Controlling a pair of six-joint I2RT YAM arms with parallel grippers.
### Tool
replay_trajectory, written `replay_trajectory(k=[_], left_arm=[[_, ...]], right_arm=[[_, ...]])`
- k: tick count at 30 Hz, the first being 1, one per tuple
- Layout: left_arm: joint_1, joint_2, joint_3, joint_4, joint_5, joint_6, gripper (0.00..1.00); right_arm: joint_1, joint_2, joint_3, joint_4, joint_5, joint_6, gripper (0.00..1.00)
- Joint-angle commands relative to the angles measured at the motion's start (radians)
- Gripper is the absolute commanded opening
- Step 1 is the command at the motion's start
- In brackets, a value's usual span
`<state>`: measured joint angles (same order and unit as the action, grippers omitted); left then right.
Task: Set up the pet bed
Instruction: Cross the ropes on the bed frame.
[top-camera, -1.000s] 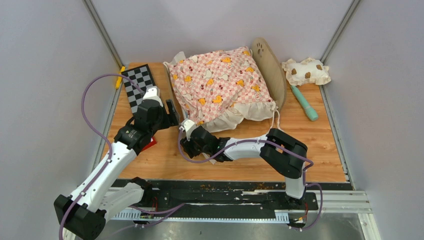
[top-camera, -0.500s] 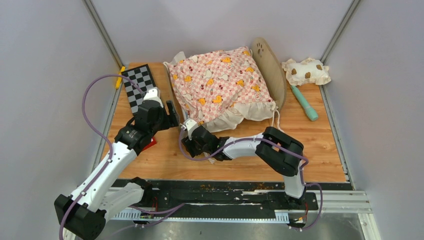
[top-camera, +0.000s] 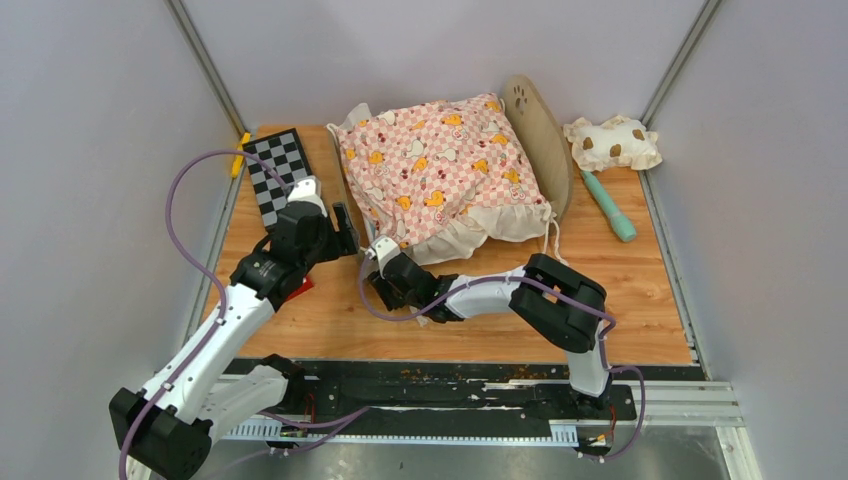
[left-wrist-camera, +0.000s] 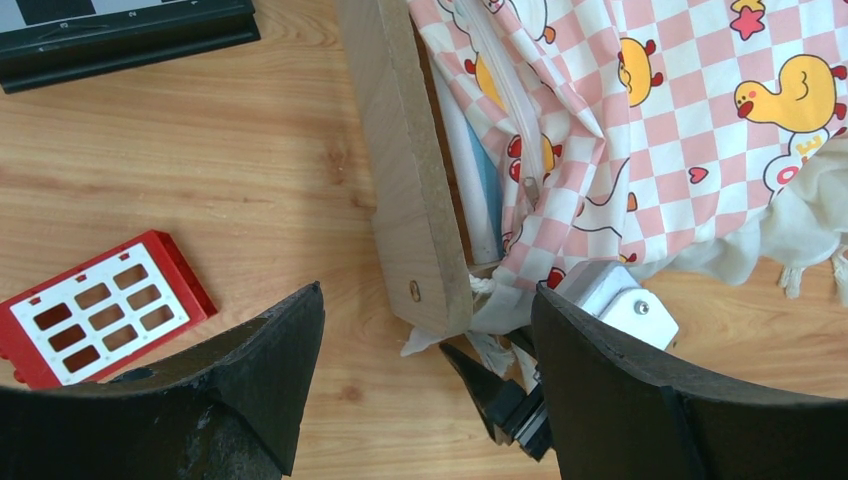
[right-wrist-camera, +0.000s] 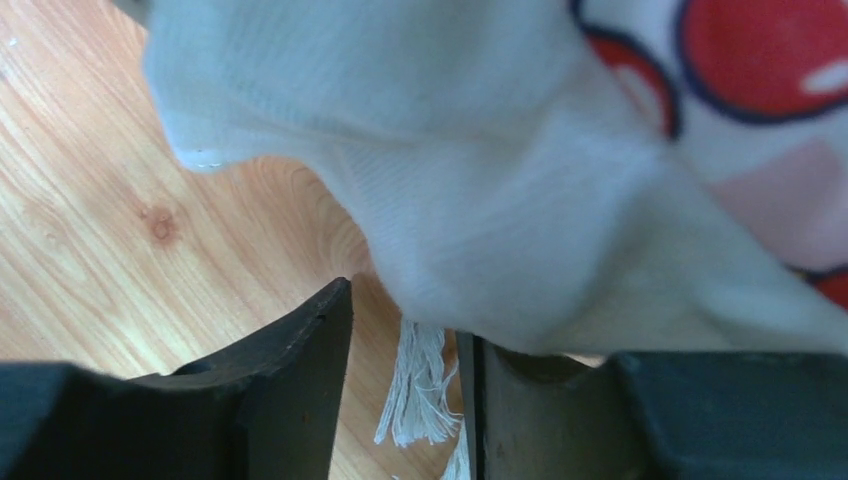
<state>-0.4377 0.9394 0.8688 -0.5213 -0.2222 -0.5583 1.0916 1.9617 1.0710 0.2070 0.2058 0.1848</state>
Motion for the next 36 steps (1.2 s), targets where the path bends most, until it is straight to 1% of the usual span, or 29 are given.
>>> replay_trajectory(k=[1, 2, 8, 10, 16, 22, 31, 36], left_arm=[[-0.001, -0.002, -0.013, 0.024, -0.002, 0.009, 0.82], [-0.001, -0.003, -0.014, 0.024, -0.002, 0.006, 0.82], [-0.001, -0.005, -0.022, 0.028, 0.001, 0.004, 0.82], [-0.001, -0.005, -0.023, 0.028, 0.003, 0.004, 0.82], [-0.001, -0.006, -0.034, 0.035, 0.009, 0.018, 0.82], [-0.001, 0.023, -0.025, 0.045, -0.017, 0.014, 0.83], [-0.001, 0.092, 0.002, 0.071, -0.059, 0.004, 0.83], [-0.001, 0.121, 0.009, 0.082, -0.107, 0.003, 0.83]], right_arm=[[-0.001, -0.011, -0.034, -0.096, 0.034, 0.027, 0.39], [0.000, -0.012, -0.037, -0.101, 0.030, 0.026, 0.36], [0.014, -0.031, -0.058, -0.114, 0.012, 0.023, 0.07], [0.023, -0.056, -0.075, -0.111, 0.012, 0.023, 0.00], [0.042, -0.152, -0.152, -0.095, -0.023, 0.047, 0.00], [0.079, -0.196, -0.192, -0.109, -0.018, 0.058, 0.00], [0.119, -0.178, -0.205, -0.133, 0.009, 0.066, 0.00], [0.146, -0.155, -0.202, -0.177, 0.056, 0.070, 0.00]])
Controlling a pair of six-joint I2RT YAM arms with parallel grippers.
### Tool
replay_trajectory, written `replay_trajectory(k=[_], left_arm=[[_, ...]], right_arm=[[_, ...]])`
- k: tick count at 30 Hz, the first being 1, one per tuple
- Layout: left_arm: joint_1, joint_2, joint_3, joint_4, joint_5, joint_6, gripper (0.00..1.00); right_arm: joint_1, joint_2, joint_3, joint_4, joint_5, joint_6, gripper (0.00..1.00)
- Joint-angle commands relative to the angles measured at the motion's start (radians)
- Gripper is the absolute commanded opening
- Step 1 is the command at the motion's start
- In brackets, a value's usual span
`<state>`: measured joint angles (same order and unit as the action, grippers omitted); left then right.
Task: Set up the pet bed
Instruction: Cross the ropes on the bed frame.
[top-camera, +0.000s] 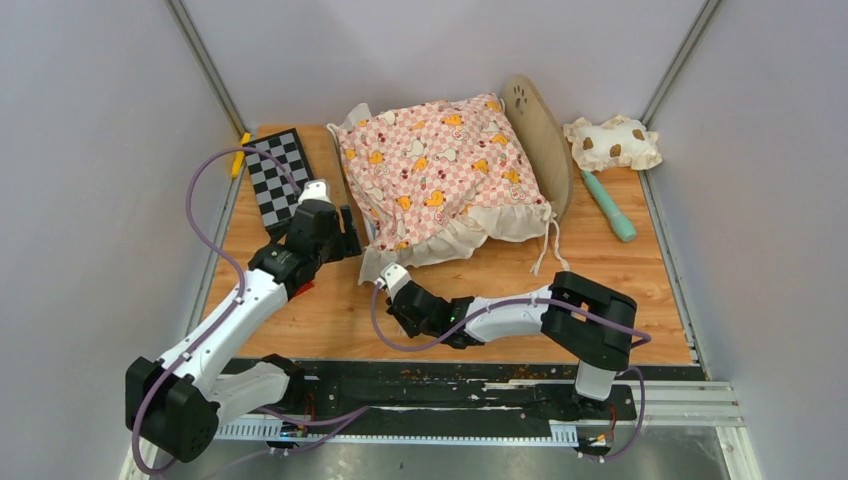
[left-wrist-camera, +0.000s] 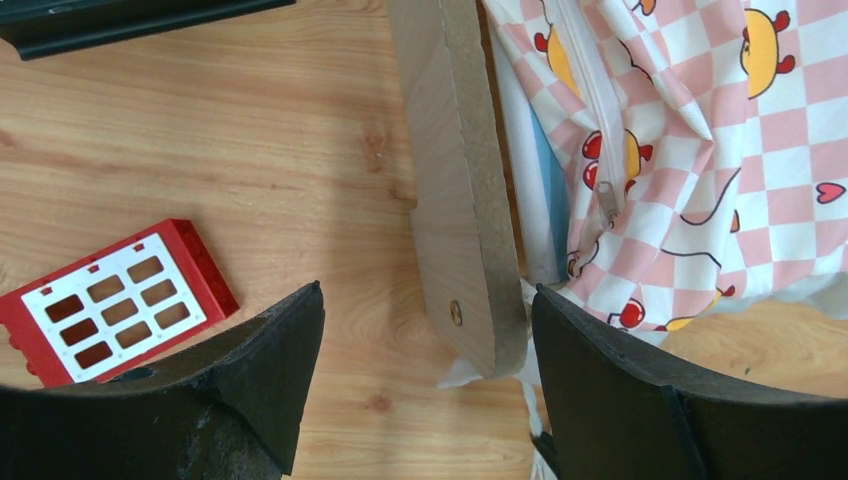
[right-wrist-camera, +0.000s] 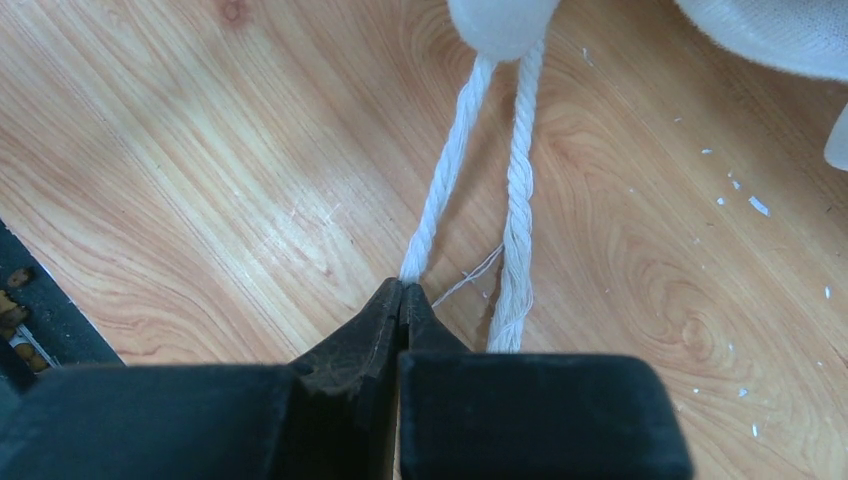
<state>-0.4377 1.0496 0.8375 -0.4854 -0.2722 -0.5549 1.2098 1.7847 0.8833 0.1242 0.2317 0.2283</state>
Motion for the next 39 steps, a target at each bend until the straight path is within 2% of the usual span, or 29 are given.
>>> replay_trajectory(k=[1, 8, 15, 23, 35, 36, 39], left_arm=[[-0.001, 0.017, 0.041, 0.051, -0.067, 0.001, 0.83], [0.006, 0.092, 0.063, 0.077, -0.108, -0.004, 0.79], [0.008, 0.159, 0.062, 0.129, -0.122, -0.011, 0.54], [0.011, 0.232, 0.063, 0.152, -0.122, -0.008, 0.37], [0.016, 0.228, 0.054, 0.163, -0.104, 0.006, 0.35], [0.016, 0.224, 0.057, 0.159, -0.102, 0.007, 0.37], [0.016, 0.204, 0.068, 0.149, -0.078, 0.020, 0.48]], right_arm=[[0.032, 0.024, -0.018, -0.099, 0.035, 0.030, 0.00], [0.059, 0.030, -0.039, -0.110, 0.048, 0.063, 0.00], [0.079, 0.018, -0.057, -0.119, 0.052, 0.079, 0.00], [0.096, 0.001, -0.085, -0.120, 0.053, 0.102, 0.00], [0.104, -0.002, -0.080, -0.191, 0.042, 0.124, 0.00], [0.104, -0.002, -0.076, -0.190, 0.044, 0.124, 0.00], [0.103, 0.004, -0.063, -0.192, 0.043, 0.118, 0.00]])
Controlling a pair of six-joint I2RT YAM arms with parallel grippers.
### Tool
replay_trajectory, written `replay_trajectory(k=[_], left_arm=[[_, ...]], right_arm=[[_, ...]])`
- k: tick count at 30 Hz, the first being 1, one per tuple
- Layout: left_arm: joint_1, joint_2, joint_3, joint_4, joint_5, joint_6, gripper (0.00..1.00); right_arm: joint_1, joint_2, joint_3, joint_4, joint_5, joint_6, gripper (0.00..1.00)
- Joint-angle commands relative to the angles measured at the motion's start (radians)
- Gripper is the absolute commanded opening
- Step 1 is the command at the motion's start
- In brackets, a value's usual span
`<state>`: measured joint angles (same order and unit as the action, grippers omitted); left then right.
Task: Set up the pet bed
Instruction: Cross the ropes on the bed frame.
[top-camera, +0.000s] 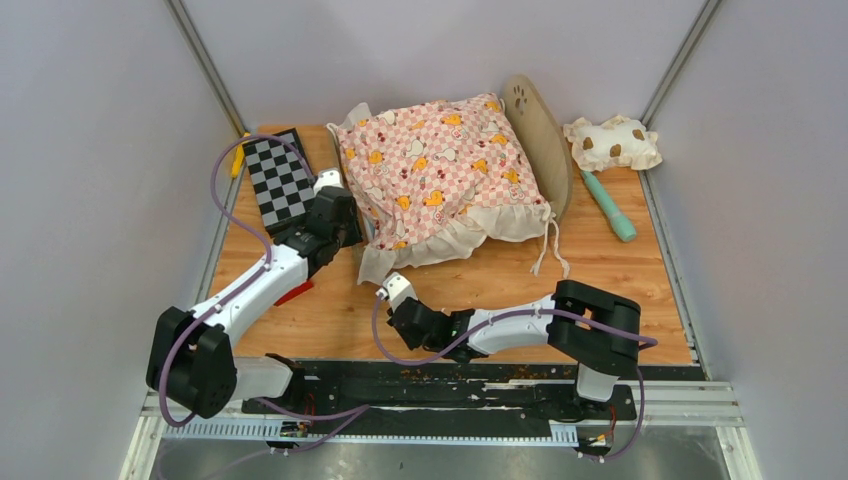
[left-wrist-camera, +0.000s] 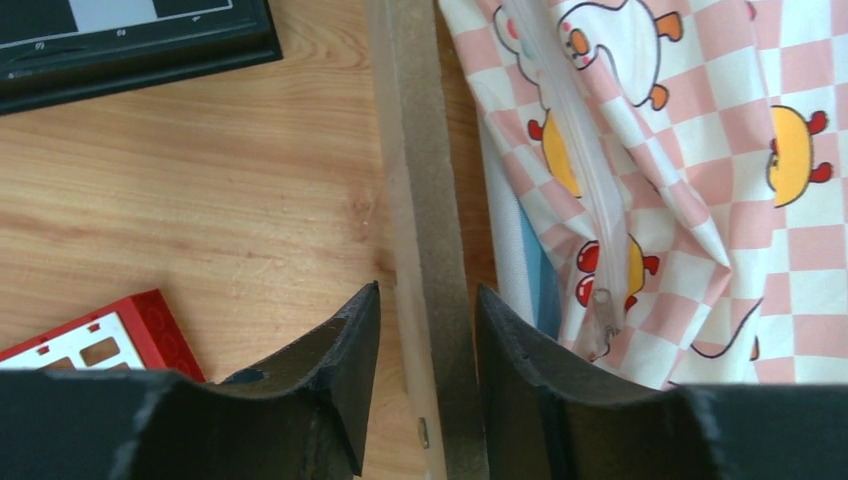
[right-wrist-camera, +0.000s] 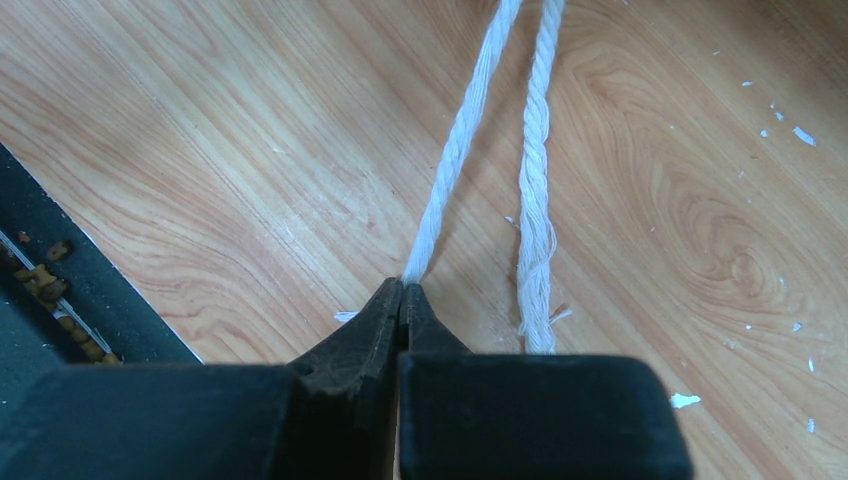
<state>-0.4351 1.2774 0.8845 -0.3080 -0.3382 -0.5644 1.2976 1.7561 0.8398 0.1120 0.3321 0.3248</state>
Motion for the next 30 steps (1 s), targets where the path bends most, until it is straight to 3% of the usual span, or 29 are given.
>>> replay_trajectory(k=[1, 5, 9, 17, 30], left_arm=[[0.013, -0.030, 0.024, -0.032, -0.008, 0.034, 0.50], [0.013, -0.053, 0.028, -0.027, 0.005, 0.056, 0.52], [0.013, -0.025, 0.029, -0.026, -0.002, 0.072, 0.43], [0.013, 0.047, 0.016, -0.013, -0.013, 0.066, 0.36], [0.013, 0.079, 0.009, 0.006, 0.013, 0.076, 0.30]], right_arm=[[0.016, 0.037, -0.011, -0.183, -0.060, 0.020, 0.00], [0.016, 0.051, 0.013, -0.209, -0.071, 0.017, 0.00], [0.017, 0.040, 0.008, -0.222, -0.073, 0.027, 0.00], [0.034, 0.016, 0.013, -0.282, -0.047, 0.053, 0.00], [0.076, 0.014, -0.035, -0.289, -0.048, 0.111, 0.00]])
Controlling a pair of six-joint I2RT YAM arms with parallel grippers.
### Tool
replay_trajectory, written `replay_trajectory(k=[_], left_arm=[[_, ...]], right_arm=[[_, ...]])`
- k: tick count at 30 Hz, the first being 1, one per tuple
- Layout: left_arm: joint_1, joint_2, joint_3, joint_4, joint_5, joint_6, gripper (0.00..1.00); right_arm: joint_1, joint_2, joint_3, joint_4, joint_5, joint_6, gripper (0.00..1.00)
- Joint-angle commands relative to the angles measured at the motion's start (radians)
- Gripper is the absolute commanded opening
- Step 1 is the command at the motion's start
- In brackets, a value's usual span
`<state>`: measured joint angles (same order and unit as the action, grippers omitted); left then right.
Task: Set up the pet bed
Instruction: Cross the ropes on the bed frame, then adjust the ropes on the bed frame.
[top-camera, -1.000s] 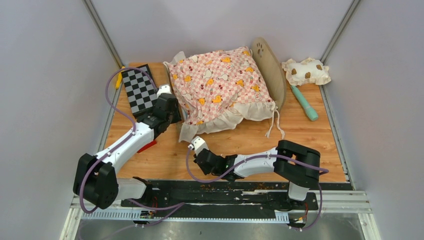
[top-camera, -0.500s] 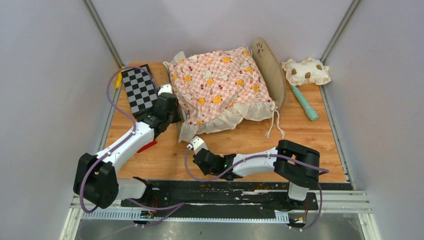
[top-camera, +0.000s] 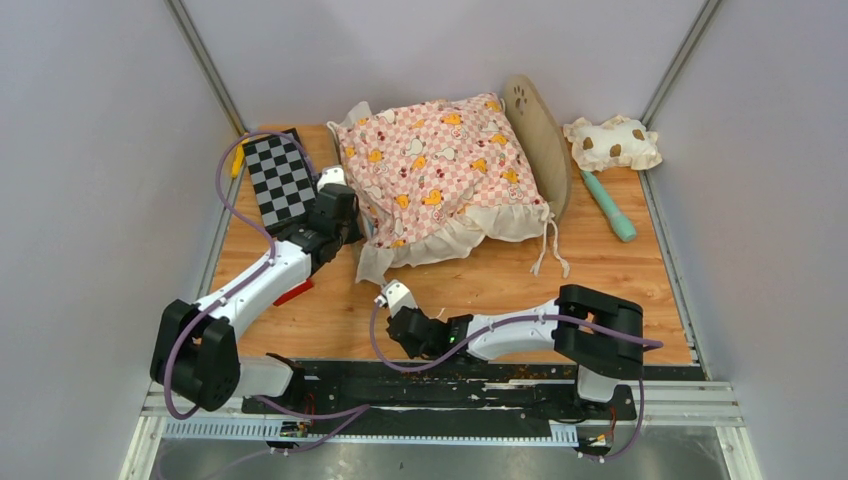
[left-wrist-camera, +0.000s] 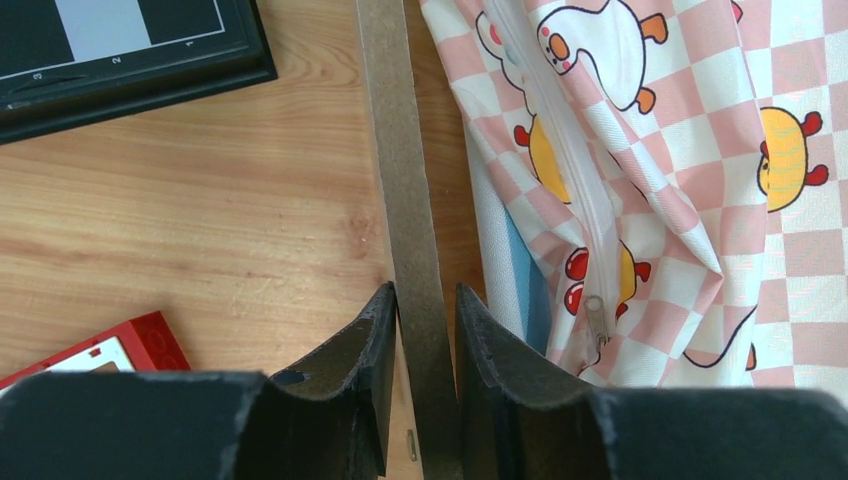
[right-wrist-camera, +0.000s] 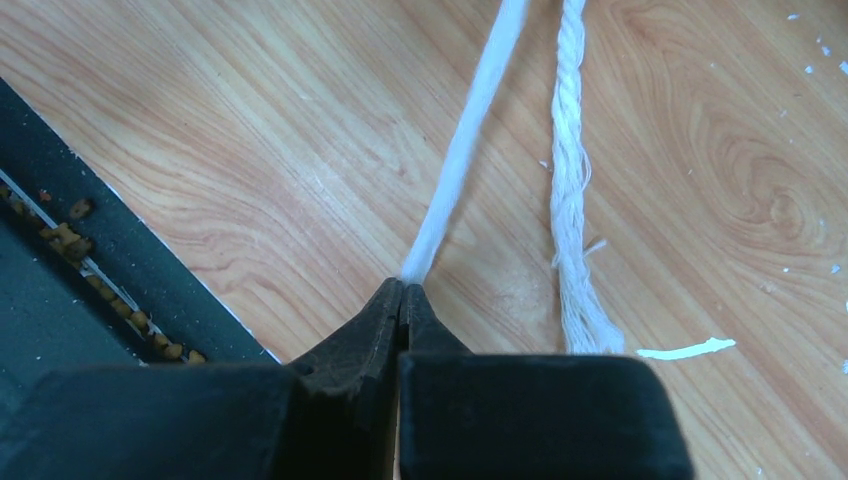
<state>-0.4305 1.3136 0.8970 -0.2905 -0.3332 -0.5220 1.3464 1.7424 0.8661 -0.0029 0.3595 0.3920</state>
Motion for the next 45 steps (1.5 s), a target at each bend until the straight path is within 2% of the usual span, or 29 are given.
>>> replay_trajectory(k=[1, 7, 15, 18, 21, 24, 27, 32, 40, 42, 45], left_arm=[[0.009, 0.045, -0.003, -0.011, 0.015, 0.035, 0.29], [0.009, 0.054, -0.007, -0.001, 0.050, 0.044, 0.26], [0.009, 0.035, -0.005, -0.004, 0.072, 0.051, 0.27], [0.009, 0.016, 0.004, -0.015, 0.076, 0.051, 0.35], [0.009, -0.017, 0.012, -0.024, 0.081, 0.050, 0.42], [0.009, -0.051, 0.021, -0.034, 0.090, 0.047, 0.49], [0.008, -0.085, 0.032, -0.050, 0.099, 0.040, 0.60], [0.008, -0.170, 0.056, -0.085, 0.110, 0.034, 0.69], [0.009, -0.368, 0.074, -0.168, 0.083, 0.056, 0.76], [0.009, -0.405, 0.072, -0.184, 0.079, 0.061, 0.77], [0.009, -0.440, 0.072, -0.213, 0.082, 0.063, 0.77]], right_arm=[[0.027, 0.027, -0.062, -0.173, -0.078, 0.043, 0.00], [0.029, 0.015, -0.063, -0.174, -0.080, 0.042, 0.00], [0.030, -0.066, -0.083, -0.168, -0.063, 0.042, 0.01], [0.029, -0.127, -0.087, -0.161, -0.044, 0.034, 0.08], [0.025, -0.171, -0.083, -0.144, -0.022, 0.021, 0.21], [0.009, -0.202, -0.077, -0.114, -0.011, 0.015, 0.29], [-0.021, -0.211, -0.058, -0.082, -0.014, 0.010, 0.36], [-0.060, -0.170, 0.037, -0.039, -0.038, -0.013, 0.45], [-0.135, -0.027, 0.135, 0.040, -0.147, 0.050, 0.53], [-0.140, -0.001, 0.149, 0.048, -0.148, 0.066, 0.57], [-0.145, 0.039, 0.169, 0.040, -0.139, 0.089, 0.58]])
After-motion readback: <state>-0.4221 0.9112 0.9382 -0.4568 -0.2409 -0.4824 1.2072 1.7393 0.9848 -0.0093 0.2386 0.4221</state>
